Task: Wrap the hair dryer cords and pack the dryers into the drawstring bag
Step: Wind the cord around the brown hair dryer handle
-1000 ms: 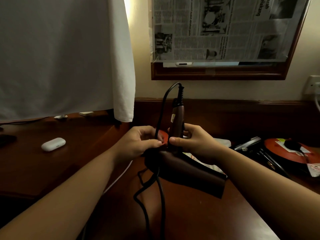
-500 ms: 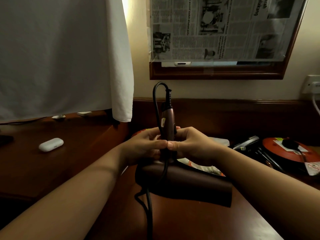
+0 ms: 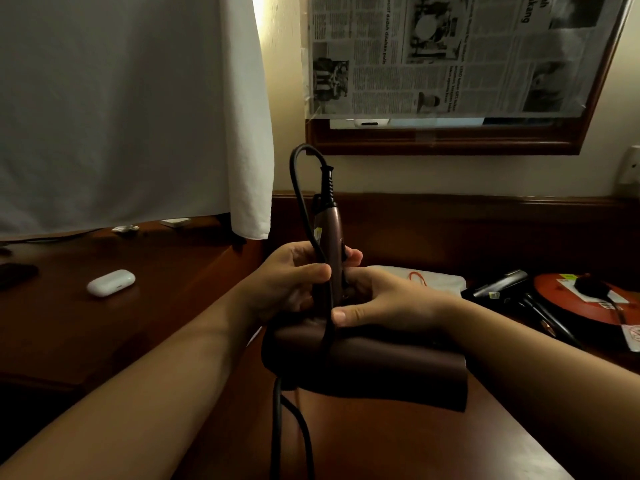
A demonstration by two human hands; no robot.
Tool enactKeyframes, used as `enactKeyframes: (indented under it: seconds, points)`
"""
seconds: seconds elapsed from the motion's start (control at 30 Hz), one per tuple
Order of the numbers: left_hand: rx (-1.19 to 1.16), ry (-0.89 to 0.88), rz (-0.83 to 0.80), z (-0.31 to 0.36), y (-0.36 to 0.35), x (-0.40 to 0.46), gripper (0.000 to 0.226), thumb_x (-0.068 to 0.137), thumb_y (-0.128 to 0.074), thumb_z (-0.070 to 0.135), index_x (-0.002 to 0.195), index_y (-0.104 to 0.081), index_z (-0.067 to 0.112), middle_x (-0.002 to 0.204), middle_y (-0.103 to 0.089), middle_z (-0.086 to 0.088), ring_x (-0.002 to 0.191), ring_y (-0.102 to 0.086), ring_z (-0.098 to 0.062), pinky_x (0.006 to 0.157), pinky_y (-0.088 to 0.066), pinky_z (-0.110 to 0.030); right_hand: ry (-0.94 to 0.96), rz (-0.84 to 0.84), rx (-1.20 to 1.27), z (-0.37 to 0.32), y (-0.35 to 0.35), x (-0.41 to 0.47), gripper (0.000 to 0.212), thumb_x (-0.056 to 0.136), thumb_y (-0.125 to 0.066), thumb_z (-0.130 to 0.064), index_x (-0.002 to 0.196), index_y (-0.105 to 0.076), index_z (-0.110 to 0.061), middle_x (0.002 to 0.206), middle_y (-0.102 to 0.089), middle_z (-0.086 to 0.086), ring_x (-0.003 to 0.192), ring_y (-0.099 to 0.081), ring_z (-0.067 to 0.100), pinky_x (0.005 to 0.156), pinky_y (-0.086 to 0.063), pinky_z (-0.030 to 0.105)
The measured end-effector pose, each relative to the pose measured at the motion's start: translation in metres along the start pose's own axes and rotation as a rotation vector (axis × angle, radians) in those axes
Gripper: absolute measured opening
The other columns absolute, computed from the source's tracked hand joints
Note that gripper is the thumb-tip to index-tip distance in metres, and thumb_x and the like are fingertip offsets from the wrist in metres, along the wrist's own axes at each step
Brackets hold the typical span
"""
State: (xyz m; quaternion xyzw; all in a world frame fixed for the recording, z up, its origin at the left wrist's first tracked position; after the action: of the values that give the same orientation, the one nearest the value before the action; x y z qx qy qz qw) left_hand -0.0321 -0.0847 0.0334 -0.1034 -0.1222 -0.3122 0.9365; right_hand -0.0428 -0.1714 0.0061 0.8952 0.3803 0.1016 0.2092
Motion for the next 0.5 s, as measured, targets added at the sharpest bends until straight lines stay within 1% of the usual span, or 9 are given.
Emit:
enactKeyframes:
  seconds: [0.03,0.07,0.13,0.2,0.33,0.4,0.47,0.5]
  points:
    - [-0.005,-0.009,-0.015,0.002,-0.001,0.000,0.062,0.071,-0.090,0.031,0.123,-0.067,0.005,0.123,-0.072,-0.010,0.117,-0.068,-0.025,0.091,-0.057,-0.033,0.001,0.029,-0.019,-0.003,0.002,0.000,0.058,0.080,-0.084,-0.051,0.129,-0.067,-0.024,0.128,-0.072,0.000,0.120,-0.068,0.019,0.107,-0.051,0.045]
    - [-0.006,-0.017,-0.035,0.004,-0.003,0.001,0.059,0.072,-0.089,0.029,0.122,-0.069,0.007,0.125,-0.072,-0.010,0.118,-0.068,-0.026,0.091,-0.057,-0.033,0.005,0.047,-0.029,-0.007,0.003,-0.001,0.055,0.080,-0.084,-0.051,0.125,-0.069,-0.025,0.124,-0.074,0.001,0.116,-0.070,0.019,0.103,-0.053,0.042]
    - [-0.021,-0.024,-0.061,0.009,-0.007,0.002,0.054,0.071,-0.089,0.027,0.120,-0.073,0.010,0.121,-0.074,-0.009,0.114,-0.071,-0.023,0.088,-0.058,-0.031,0.033,0.070,-0.026,-0.015,0.004,-0.003,0.045,0.083,-0.081,-0.042,0.121,-0.070,-0.021,0.116,-0.076,0.001,0.108,-0.073,0.018,0.093,-0.056,0.034]
    - [-0.043,-0.027,-0.068,0.012,-0.009,0.002,0.055,0.069,-0.090,0.026,0.118,-0.073,0.010,0.120,-0.074,-0.008,0.110,-0.072,-0.022,0.083,-0.059,-0.028,0.057,0.071,-0.016,-0.022,0.004,-0.005,0.040,0.084,-0.077,-0.034,0.120,-0.068,-0.021,0.111,-0.077,0.000,0.104,-0.074,0.017,0.087,-0.056,0.028]
    - [0.005,-0.041,-0.076,0.014,-0.007,0.005,0.059,0.065,-0.094,0.029,0.118,-0.074,0.012,0.125,-0.072,-0.008,0.118,-0.068,-0.027,0.091,-0.058,-0.036,0.066,0.030,0.012,-0.025,0.001,-0.008,0.045,0.090,-0.075,-0.026,0.132,-0.061,-0.027,0.118,-0.076,0.002,0.109,-0.073,0.019,0.087,-0.057,0.027]
    - [0.010,-0.032,-0.069,0.011,-0.005,0.006,0.066,0.064,-0.094,0.028,0.121,-0.068,0.007,0.125,-0.071,-0.009,0.118,-0.067,-0.028,0.092,-0.058,-0.038,0.088,0.031,0.026,-0.026,0.002,-0.008,0.041,0.092,-0.074,-0.019,0.132,-0.061,-0.022,0.116,-0.076,0.004,0.107,-0.074,0.020,0.086,-0.057,0.026]
    - [-0.018,-0.009,-0.055,0.007,-0.002,0.007,0.070,0.067,-0.093,0.025,0.126,-0.062,0.002,0.125,-0.070,-0.012,0.117,-0.068,-0.028,0.092,-0.057,-0.037,0.111,0.063,0.015,-0.026,0.007,-0.006,0.037,0.090,-0.075,-0.022,0.125,-0.066,-0.014,0.114,-0.077,0.007,0.106,-0.074,0.023,0.087,-0.058,0.031]
    - [-0.018,0.000,-0.042,0.006,-0.001,0.008,0.067,0.071,-0.089,0.023,0.128,-0.061,0.002,0.127,-0.068,-0.015,0.118,-0.067,-0.029,0.093,-0.057,-0.037,0.119,0.079,0.009,-0.025,0.011,-0.005,0.037,0.090,-0.075,-0.022,0.124,-0.068,-0.010,0.114,-0.077,0.009,0.106,-0.074,0.024,0.089,-0.058,0.033]
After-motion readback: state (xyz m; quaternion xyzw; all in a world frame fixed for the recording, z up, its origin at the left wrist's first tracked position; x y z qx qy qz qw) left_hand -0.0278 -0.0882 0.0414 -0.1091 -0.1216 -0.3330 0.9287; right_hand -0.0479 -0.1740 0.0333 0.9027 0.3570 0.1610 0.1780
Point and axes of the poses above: each hand's wrist, its own x-axis towards the middle knuckle, its own y-axis out of the back of the hand, z = x × y, the point moved 10 cm from there along x, towards the middle knuckle
